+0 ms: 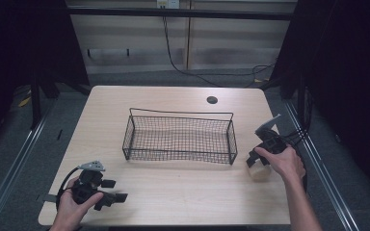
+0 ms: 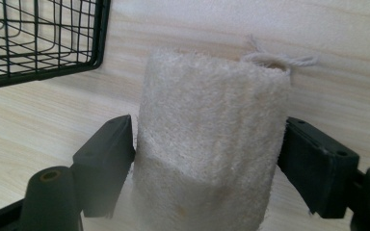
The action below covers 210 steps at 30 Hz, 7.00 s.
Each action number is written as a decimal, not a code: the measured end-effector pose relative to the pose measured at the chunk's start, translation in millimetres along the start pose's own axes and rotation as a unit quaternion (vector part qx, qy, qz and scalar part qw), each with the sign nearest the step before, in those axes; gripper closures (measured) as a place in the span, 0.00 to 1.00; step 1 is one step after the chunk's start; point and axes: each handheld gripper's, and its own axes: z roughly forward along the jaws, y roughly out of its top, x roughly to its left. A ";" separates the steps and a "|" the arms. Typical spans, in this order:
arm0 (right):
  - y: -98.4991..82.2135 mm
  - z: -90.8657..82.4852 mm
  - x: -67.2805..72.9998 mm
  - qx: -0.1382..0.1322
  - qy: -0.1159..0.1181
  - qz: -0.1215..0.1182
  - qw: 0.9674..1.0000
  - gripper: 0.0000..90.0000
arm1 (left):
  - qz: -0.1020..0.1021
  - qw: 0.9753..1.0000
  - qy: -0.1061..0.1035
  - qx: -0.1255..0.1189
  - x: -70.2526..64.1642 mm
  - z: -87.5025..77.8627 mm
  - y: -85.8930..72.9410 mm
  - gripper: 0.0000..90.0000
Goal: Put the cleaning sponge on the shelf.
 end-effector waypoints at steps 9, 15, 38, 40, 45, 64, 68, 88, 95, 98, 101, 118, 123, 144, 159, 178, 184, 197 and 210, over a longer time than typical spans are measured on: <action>-3.9 2.5 -3.7 -0.004 0.010 0.005 1.000 0.28 | -0.001 1.000 0.001 -0.001 -0.5 0.0 -0.1 0.22; -7.2 -4.4 -5.8 -0.014 0.019 0.003 1.000 0.28 | 0.000 1.000 0.001 -0.001 0.0 -0.1 0.0 0.22; -17.4 -29.0 -5.6 -0.049 0.030 -0.013 0.998 0.29 | 0.001 1.000 0.003 0.001 -0.6 0.6 0.1 0.22; -18.1 -31.1 -5.1 -0.052 0.032 -0.016 0.998 0.29 | 0.001 1.000 0.003 0.001 -0.6 0.5 0.1 0.22; -19.9 -42.9 -2.0 -0.070 0.032 -0.022 0.997 0.29 | 0.001 1.000 0.003 0.001 -0.4 0.1 0.1 0.22; -23.9 -65.0 2.5 -0.089 0.054 -0.041 0.994 0.29 | 0.001 1.000 0.005 0.000 -0.5 0.0 0.0 0.22; -22.6 -71.4 5.7 -0.090 0.049 -0.050 0.994 0.29 | 0.000 1.000 0.004 0.001 -0.7 0.6 0.2 0.22; -20.7 -103.4 20.5 -0.123 0.058 -0.080 0.988 0.29 | 0.001 1.000 0.004 0.001 -0.9 0.9 0.1 0.22; -22.2 -108.7 20.3 -0.146 0.068 -0.077 0.984 0.29 | 0.000 1.000 0.004 0.001 -0.8 1.0 0.2 0.22; -22.1 -113.8 22.7 -0.150 0.068 -0.085 0.983 0.29 | 0.001 1.000 0.004 0.001 -0.9 1.1 0.2 0.22; -21.6 -118.5 26.8 -0.157 0.075 -0.095 0.980 0.29 | 0.001 1.000 0.004 0.001 -0.9 0.9 0.1 0.22; -2.7 -127.8 63.1 -0.155 0.087 -0.142 0.974 0.29 | 0.002 1.000 0.002 -0.001 -1.0 0.0 0.0 0.22; 6.7 -126.3 76.1 -0.152 0.090 -0.149 0.973 0.29 | -0.001 1.000 0.004 -0.003 -1.4 0.2 0.0 0.22; 34.4 -107.2 118.8 -0.119 0.069 -0.160 0.977 0.29 | 0.003 1.000 0.002 -0.002 -0.8 -0.7 0.1 0.22; 47.9 -80.6 131.4 -0.103 0.055 -0.138 0.984 0.29 | 0.003 1.000 0.001 -0.002 -0.9 -0.9 0.1 0.22; 57.5 -62.1 128.4 -0.092 0.035 -0.100 0.990 0.29 | 0.004 1.000 0.001 0.001 -0.6 -1.4 0.3 0.22; 60.0 -58.9 127.6 -0.088 0.032 -0.093 0.991 0.29 | 0.003 1.000 0.002 -0.003 -0.8 -1.0 0.1 0.22; 65.7 -41.1 122.0 -0.080 0.022 -0.072 0.994 0.29 | 0.004 1.000 0.001 -0.002 -0.7 -1.4 0.1 0.22; 68.5 -29.0 119.6 -0.075 0.010 -0.056 0.996 0.29 | 0.004 1.000 0.000 -0.002 -0.3 -1.5 0.1 0.22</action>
